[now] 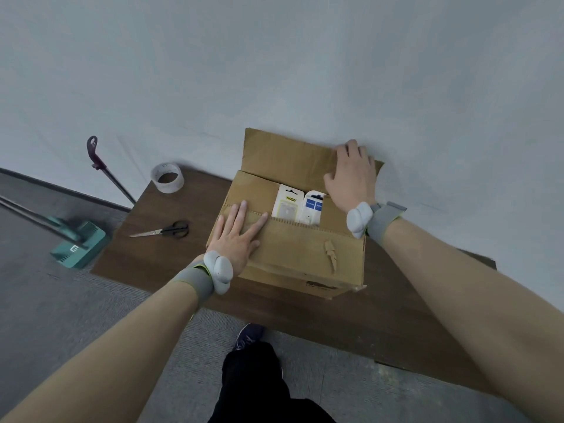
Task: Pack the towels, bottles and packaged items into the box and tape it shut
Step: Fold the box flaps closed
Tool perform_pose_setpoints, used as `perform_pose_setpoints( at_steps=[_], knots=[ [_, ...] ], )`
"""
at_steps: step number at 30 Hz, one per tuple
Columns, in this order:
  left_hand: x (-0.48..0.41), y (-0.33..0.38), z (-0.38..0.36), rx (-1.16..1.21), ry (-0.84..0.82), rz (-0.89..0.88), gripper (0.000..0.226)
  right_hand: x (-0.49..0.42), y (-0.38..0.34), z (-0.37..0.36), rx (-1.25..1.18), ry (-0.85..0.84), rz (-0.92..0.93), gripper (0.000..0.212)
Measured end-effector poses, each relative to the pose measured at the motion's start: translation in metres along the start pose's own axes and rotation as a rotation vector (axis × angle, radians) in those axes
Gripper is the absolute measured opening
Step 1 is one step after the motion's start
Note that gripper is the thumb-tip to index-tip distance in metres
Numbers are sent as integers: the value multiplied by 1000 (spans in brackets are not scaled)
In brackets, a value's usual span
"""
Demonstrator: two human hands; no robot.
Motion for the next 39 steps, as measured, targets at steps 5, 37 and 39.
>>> perform_pose_setpoints(
  at_steps=[5,37,39],
  knots=[
    [2,1,1,-21,22,-7,62,36,12,-1,-144,53,25,17],
    [9,10,7,-85,-25,-2,62,117,22,-40,-284,-325,-158,23],
    [9,11,10,-89,-29,-8,62,116,19,-38,-247,-327,-168,21]
  ],
)
Point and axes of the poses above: each hand's wrist, its own x-axis away from the middle knuckle, its own z-axis out of the back of the hand, y = z × x, the point moved 1 cm from there along -x, towards the middle knuckle, and after that the axes turned 14 degrees about -z, right-handed, at the moved point
